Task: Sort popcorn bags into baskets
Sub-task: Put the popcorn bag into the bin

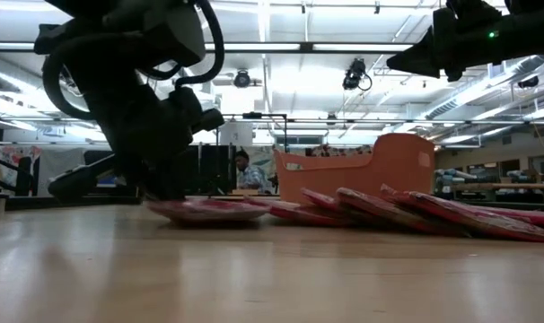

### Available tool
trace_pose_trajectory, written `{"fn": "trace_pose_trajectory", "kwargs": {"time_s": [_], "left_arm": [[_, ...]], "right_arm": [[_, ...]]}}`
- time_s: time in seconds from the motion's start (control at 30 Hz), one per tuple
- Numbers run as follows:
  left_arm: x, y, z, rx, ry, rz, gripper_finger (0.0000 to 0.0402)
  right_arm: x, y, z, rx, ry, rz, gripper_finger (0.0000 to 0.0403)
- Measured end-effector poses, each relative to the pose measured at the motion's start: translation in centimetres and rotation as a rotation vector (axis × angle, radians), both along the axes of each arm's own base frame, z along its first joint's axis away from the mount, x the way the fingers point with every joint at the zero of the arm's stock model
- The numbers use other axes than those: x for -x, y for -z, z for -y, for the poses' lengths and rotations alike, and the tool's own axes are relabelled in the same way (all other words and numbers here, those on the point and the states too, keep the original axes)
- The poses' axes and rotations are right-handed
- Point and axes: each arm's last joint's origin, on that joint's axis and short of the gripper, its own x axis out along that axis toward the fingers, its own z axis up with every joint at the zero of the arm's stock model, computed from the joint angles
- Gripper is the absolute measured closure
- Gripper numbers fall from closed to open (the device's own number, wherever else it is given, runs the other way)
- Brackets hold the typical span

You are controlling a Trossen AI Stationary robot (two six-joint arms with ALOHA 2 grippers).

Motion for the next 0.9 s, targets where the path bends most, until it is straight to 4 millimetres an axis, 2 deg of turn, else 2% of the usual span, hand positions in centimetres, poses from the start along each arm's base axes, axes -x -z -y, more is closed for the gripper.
{"fn": "trace_pose_trajectory", "kwargs": {"time_s": [0.07,0.2,0.4,0.57,0.77,0.9], "left_arm": [[0.0,0.0,0.0,0.005,-0.012,0.006,0.0390],[0.3,-1.1,-0.2,0.002,-0.009,-0.052,0.0391],[0.2,-7.2,-1.5,0.008,-0.094,-0.040,0.0397],[-0.8,-11.6,-2.5,-0.039,-0.193,0.186,0.0397],[-3.4,-12.8,-4.4,-0.048,-0.334,0.478,0.0398],[-5.3,-12.5,-6.1,-0.046,-0.408,0.604,0.0398]], "right_arm": [[0.0,0.0,0.0,0.000,0.000,0.000,0.0325],[0.0,0.0,0.0,0.000,0.000,0.000,0.0325],[0.0,0.0,0.0,0.000,-0.003,0.000,0.0325],[0.0,0.0,0.0,0.001,-0.011,-0.002,0.0325],[-0.1,0.0,-0.1,0.002,-0.026,0.004,0.0325],[-0.1,0.0,-0.1,0.001,-0.025,0.006,0.0325]]}}
